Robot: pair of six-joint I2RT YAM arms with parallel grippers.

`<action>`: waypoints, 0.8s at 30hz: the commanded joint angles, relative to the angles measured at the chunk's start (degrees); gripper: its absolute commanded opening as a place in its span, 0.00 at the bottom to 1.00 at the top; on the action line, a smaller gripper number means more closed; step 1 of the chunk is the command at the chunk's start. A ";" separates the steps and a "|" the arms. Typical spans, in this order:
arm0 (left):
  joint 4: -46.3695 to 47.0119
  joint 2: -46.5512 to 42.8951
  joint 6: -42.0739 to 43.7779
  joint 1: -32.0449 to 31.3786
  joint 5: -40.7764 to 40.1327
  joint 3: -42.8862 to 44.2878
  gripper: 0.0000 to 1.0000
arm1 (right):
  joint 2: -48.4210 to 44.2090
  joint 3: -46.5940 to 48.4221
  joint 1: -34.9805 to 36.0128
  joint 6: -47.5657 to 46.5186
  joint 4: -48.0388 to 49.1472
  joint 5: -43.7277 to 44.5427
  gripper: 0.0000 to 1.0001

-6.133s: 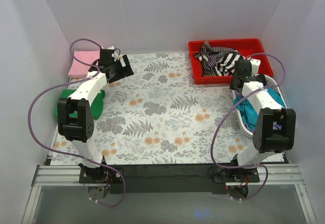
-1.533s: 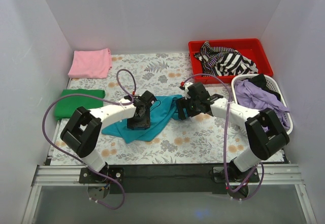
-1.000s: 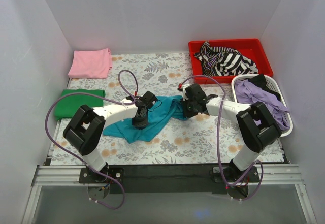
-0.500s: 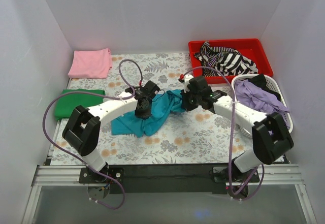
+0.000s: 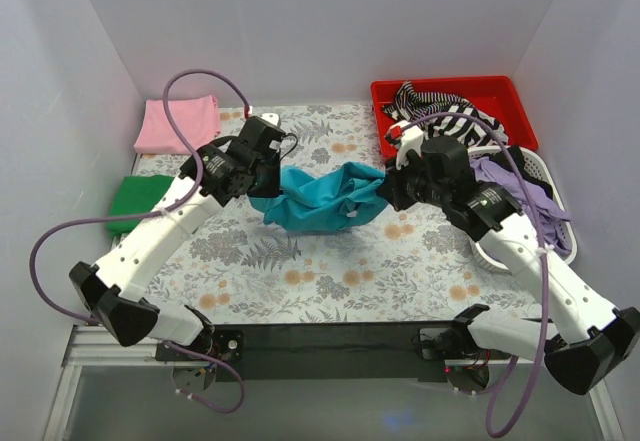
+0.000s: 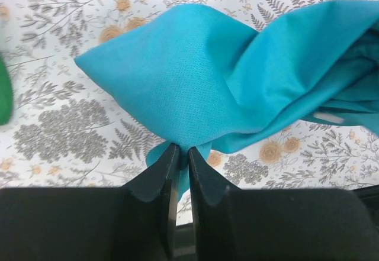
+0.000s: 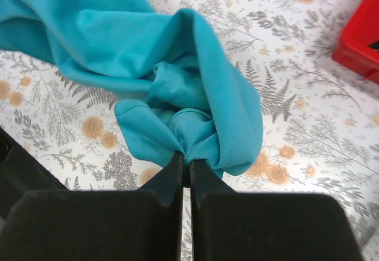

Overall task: Fold and stack the t-shirts
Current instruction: Flatten the tshirt out

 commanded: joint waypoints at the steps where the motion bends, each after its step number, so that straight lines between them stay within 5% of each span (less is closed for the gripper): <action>1: -7.69 -3.60 0.50 -0.13 -4.02 1.84 0.10 | -2.05 4.99 0.20 -0.42 -5.11 6.08 0.01; 6: -11.66 -4.48 0.06 -0.05 -3.77 1.68 0.17 | -1.96 7.89 0.20 -0.34 -6.79 9.34 0.01; 14: -15.70 -6.94 -3.01 -0.04 -2.71 2.89 0.09 | -2.04 13.34 0.20 0.98 -12.06 4.27 0.01; 21: -6.05 -5.72 -1.43 -0.04 9.31 -6.48 0.20 | -1.87 13.09 0.20 0.63 -11.97 3.09 0.01; 23: -1.67 -4.67 -0.56 -0.04 15.01 -11.66 0.08 | -1.17 11.95 0.20 0.10 -11.89 3.62 0.01; 24: -1.03 -3.96 -1.16 -0.04 15.13 -12.73 0.15 | -0.99 11.42 0.20 0.10 -11.80 3.89 0.01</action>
